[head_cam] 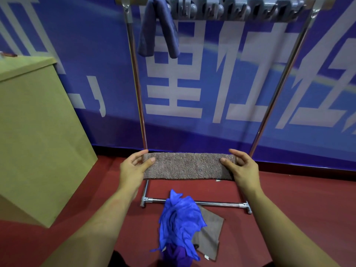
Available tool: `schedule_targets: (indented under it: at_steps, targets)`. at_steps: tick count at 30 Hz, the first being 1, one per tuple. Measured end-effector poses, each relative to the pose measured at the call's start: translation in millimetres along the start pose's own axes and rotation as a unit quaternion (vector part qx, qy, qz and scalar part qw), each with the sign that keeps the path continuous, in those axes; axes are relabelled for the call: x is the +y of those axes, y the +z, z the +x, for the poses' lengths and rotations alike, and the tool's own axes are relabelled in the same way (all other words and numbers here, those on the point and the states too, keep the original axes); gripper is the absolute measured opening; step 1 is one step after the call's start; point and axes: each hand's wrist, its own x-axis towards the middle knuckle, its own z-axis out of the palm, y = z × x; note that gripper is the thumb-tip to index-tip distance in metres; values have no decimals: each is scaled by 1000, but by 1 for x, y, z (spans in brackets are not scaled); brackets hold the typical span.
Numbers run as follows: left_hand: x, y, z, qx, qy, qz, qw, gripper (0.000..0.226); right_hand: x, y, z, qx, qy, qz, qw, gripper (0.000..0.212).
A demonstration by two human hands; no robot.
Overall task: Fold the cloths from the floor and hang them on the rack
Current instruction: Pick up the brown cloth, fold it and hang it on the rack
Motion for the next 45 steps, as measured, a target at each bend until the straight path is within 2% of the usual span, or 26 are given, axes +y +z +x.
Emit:
schedule_targets:
  at_steps: [9,17,20,24,27,30,33,37,39,42,45]
  targets:
    - [-2,0,-1,-21,-14,-3,1000,34,8,-5,4,-7,17,11,1000,35]
    - [-5,2,1,-9,11,21,1000,33,7,-2,4,12,7,-11,1000,40]
    - [-8,1,2,-5,-5,24,1000,44,6,-3,3,26,2,-9,1000,43]
    - [-10,1,4,-16,-80,-58,995,62,6,-5,5,32,32,31,999,56]
    - [-9,0,4,-29,-124,-109,986,48,8,-4,5,-1,87,105,991,61]
    - [-6,-1,2,-36,-131,-109,985,33,6,-5,3,-21,116,143,983,45]
    - [-8,-3,5,-37,-114,-102,988,28,6,-5,4,-19,106,107,988,27]
    - [-9,-2,4,-27,-45,-34,998,24,17,-6,6,-35,91,15,995,21]
    - [-6,0,1,-28,2,15,1000,18,21,-9,6,-74,80,-73,991,24]
    - [-2,2,-3,-59,66,93,992,15,24,-10,4,-140,31,-221,965,34]
    - [-5,7,-5,-127,83,162,975,18,19,0,-4,-191,15,-199,961,39]
